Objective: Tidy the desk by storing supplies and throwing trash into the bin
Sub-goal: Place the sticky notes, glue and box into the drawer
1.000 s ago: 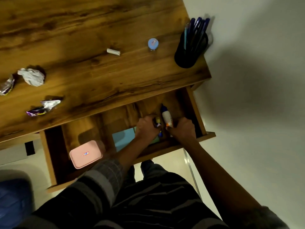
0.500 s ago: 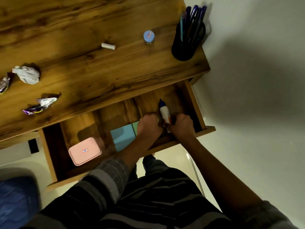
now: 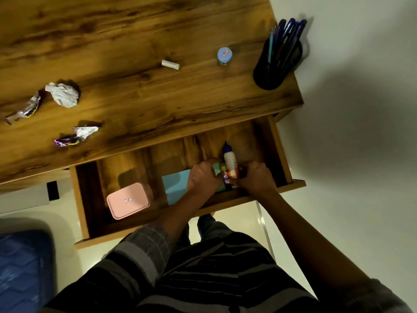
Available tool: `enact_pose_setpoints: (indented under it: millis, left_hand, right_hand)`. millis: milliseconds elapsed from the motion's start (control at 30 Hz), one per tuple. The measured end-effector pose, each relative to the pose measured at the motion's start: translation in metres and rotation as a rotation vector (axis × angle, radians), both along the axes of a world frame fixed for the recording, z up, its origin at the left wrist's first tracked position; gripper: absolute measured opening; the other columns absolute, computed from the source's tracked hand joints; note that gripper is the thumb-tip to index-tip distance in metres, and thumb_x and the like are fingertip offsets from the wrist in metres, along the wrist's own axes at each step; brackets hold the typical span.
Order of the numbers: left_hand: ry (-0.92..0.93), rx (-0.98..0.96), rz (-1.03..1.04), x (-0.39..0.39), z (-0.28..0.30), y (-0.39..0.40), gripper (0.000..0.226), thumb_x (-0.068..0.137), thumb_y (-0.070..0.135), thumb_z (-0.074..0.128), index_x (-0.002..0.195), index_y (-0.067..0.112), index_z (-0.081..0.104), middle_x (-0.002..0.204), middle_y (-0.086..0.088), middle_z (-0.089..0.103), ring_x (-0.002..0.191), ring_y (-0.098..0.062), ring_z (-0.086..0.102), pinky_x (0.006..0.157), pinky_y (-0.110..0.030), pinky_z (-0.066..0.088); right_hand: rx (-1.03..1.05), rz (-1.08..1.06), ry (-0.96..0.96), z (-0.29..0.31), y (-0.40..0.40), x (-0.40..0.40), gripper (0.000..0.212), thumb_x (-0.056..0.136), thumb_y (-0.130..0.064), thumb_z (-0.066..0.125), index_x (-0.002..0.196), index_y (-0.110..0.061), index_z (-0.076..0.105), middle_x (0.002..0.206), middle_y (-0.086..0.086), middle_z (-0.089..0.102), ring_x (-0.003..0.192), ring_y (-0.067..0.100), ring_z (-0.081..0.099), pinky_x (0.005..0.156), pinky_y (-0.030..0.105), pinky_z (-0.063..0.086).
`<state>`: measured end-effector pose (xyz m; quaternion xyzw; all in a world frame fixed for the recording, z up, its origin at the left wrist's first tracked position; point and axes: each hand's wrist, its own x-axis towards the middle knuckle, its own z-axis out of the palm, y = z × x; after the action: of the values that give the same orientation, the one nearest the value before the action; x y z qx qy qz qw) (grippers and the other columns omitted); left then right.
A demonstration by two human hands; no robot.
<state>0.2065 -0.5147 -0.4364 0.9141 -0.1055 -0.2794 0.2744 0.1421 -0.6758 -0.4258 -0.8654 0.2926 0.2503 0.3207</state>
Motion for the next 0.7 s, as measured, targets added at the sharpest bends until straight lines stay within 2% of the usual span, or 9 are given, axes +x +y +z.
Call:
enact_pose_setpoints:
  millis: [100, 200, 300, 400, 467, 567, 633, 700]
  left_hand:
    - [-0.016, -0.029, 0.044, 0.0, 0.007, 0.013, 0.04, 0.087, 0.036, 0.077, 0.125, 0.025, 0.071, 0.096, -0.006, 0.076, 0.091, -0.023, 0.072, 0.084, -0.032, 0.058]
    - [-0.005, -0.05, 0.109, 0.001, 0.018, 0.03, 0.033, 0.088, 0.036, 0.077, 0.119, 0.028, 0.073, 0.079, 0.001, 0.072, 0.072, -0.013, 0.067, 0.074, -0.025, 0.055]
    - [-0.004, -0.072, 0.123, 0.002, 0.029, 0.049, 0.032, 0.088, 0.037, 0.077, 0.119, 0.028, 0.073, 0.079, 0.005, 0.069, 0.07, -0.009, 0.066, 0.07, -0.024, 0.055]
    - [-0.003, -0.087, 0.154, 0.002, 0.037, 0.07, 0.03, 0.089, 0.04, 0.076, 0.117, 0.029, 0.075, 0.076, 0.013, 0.065, 0.061, 0.002, 0.06, 0.063, -0.017, 0.05]
    - [0.004, -0.091, 0.204, 0.002, 0.043, 0.083, 0.027, 0.089, 0.041, 0.076, 0.114, 0.03, 0.075, 0.073, 0.017, 0.063, 0.062, 0.006, 0.059, 0.062, -0.015, 0.049]
    - [0.039, -0.133, 0.324, -0.002, 0.053, 0.104, 0.025, 0.09, 0.04, 0.076, 0.114, 0.031, 0.075, 0.079, 0.017, 0.065, 0.071, 0.007, 0.06, 0.06, -0.015, 0.047]
    - [0.084, -0.158, 0.416, -0.009, 0.056, 0.119, 0.024, 0.089, 0.041, 0.075, 0.112, 0.032, 0.075, 0.087, 0.015, 0.068, 0.078, 0.008, 0.061, 0.066, -0.021, 0.056]
    - [0.125, -0.205, 0.513, -0.019, 0.057, 0.134, 0.023, 0.088, 0.043, 0.077, 0.108, 0.032, 0.076, 0.092, 0.013, 0.072, 0.084, 0.004, 0.066, 0.074, -0.034, 0.064]
  right_hand:
    - [0.014, 0.001, -0.021, 0.0, 0.002, -0.001, 0.065, 0.072, -0.063, 0.079, 0.116, -0.015, 0.071, 0.111, 0.007, 0.074, 0.098, 0.021, 0.07, 0.08, 0.029, 0.05]
    - [0.016, -0.01, -0.027, 0.0, 0.002, -0.001, 0.063, 0.078, -0.062, 0.074, 0.118, -0.014, 0.07, 0.112, 0.008, 0.074, 0.099, 0.022, 0.071, 0.084, 0.033, 0.055]
    - [-0.033, 0.018, -0.033, 0.001, 0.002, 0.0, 0.063, 0.082, -0.069, 0.063, 0.111, -0.014, 0.072, 0.103, 0.007, 0.075, 0.09, 0.021, 0.072, 0.08, 0.035, 0.06]
    - [-0.057, 0.019, -0.083, 0.003, 0.003, 0.0, 0.064, 0.083, -0.074, 0.055, 0.104, -0.016, 0.073, 0.094, 0.004, 0.075, 0.082, 0.019, 0.072, 0.074, 0.034, 0.06]
    - [-0.071, -0.001, -0.143, 0.006, 0.005, 0.001, 0.06, 0.087, -0.07, 0.055, 0.106, -0.016, 0.072, 0.095, 0.004, 0.075, 0.08, 0.016, 0.07, 0.074, 0.033, 0.06]
    - [-0.093, -0.028, -0.262, 0.021, 0.011, -0.001, 0.046, 0.093, -0.056, 0.059, 0.105, -0.013, 0.072, 0.093, 0.004, 0.074, 0.072, 0.009, 0.062, 0.066, 0.02, 0.05]
    - [-0.097, -0.04, -0.326, 0.032, 0.015, -0.008, 0.043, 0.093, -0.052, 0.062, 0.103, -0.012, 0.073, 0.09, 0.002, 0.074, 0.07, 0.002, 0.058, 0.062, 0.012, 0.045]
    - [-0.067, -0.05, -0.398, 0.042, 0.021, -0.019, 0.041, 0.091, -0.051, 0.064, 0.104, -0.014, 0.074, 0.092, -0.002, 0.073, 0.072, -0.002, 0.059, 0.064, 0.009, 0.046]
